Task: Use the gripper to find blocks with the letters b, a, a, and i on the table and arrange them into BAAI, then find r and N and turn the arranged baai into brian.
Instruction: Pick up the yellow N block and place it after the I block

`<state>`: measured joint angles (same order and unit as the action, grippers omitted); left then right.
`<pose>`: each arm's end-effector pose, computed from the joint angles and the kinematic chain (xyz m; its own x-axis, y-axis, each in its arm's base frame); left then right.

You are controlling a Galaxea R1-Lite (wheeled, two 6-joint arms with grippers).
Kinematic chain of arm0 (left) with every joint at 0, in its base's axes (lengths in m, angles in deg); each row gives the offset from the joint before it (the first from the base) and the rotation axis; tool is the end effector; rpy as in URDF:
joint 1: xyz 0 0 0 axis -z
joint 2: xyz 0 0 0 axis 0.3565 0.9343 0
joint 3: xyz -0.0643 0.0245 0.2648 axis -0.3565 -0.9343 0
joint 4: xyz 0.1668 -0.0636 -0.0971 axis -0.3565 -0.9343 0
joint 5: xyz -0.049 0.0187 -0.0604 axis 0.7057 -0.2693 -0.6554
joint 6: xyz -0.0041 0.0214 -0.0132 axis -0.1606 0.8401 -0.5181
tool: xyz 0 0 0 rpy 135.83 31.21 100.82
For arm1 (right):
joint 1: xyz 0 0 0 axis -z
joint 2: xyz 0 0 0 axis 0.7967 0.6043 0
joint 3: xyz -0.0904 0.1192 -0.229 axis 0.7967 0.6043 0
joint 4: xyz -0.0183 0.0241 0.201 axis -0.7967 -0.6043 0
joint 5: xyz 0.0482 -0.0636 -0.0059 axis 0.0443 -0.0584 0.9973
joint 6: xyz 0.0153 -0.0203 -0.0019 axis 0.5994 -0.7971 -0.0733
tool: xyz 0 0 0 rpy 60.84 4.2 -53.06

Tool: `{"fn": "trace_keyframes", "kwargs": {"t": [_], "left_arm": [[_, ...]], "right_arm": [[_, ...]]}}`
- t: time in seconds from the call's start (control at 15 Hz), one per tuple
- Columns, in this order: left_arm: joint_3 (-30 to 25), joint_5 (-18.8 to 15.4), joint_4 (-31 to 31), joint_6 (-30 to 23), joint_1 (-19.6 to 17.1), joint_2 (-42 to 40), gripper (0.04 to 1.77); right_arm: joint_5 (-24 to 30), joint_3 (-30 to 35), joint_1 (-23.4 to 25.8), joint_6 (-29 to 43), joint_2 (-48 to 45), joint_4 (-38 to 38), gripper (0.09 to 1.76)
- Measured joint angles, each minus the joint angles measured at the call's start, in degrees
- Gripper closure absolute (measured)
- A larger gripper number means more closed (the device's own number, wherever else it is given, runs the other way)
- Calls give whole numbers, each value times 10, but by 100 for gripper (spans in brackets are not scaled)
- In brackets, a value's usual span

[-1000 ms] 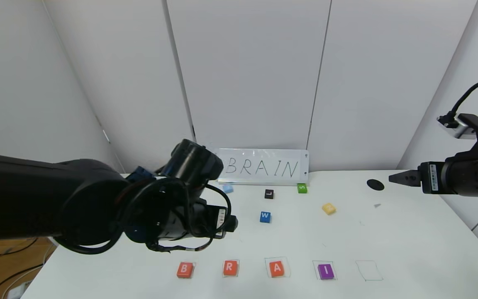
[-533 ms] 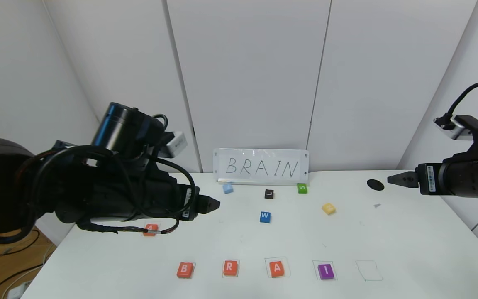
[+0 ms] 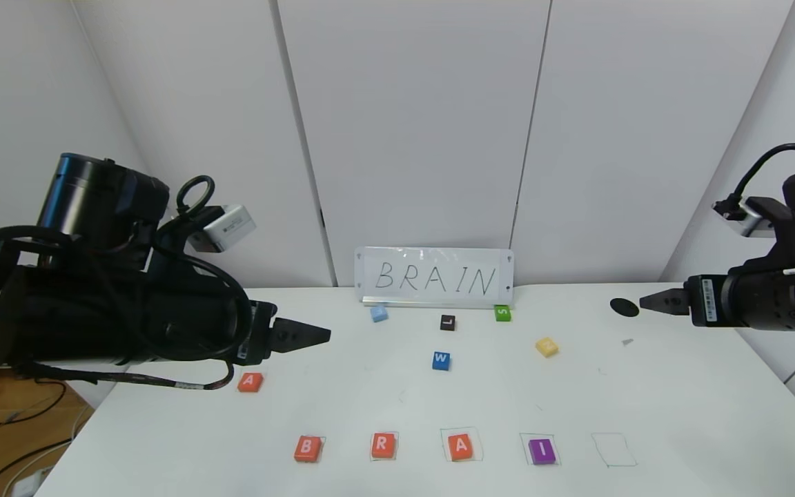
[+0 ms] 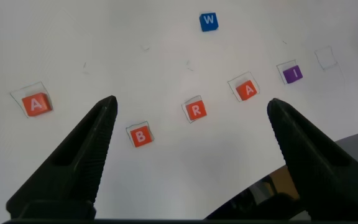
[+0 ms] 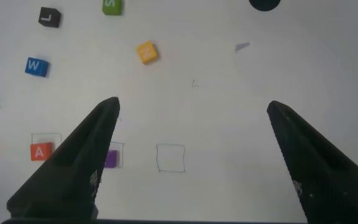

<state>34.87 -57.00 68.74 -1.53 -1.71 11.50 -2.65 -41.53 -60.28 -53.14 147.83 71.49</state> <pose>0.2531 -0.0928 0.1890 0.6651 -0.4208 -0.6169 0.3936 0.8996 -0.1893 0.2858 0.0361 0.1797 0.7760 0.0508 -0.6287 -0.0062 0.9973 0.0729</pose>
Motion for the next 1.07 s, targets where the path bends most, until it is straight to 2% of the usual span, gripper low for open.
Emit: {"fn": "trace_keyframes", "kwargs": {"t": [0.4, 0.67, 0.93, 1.07], "left_arm": [[0, 3, 1, 4, -12, -2, 9], [0, 4, 1, 4, -11, 4, 9], [1, 4, 1, 4, -14, 3, 9], [2, 4, 1, 4, -15, 1, 9]], "right_arm": [[0, -3, -7, 23, 6, 6, 14], [-48, -16, -23, 68, 12, 4, 14], [-82, -71, -42, 77, 45, -8, 14], [-84, -116, -44, 79, 68, -48, 14]]}}
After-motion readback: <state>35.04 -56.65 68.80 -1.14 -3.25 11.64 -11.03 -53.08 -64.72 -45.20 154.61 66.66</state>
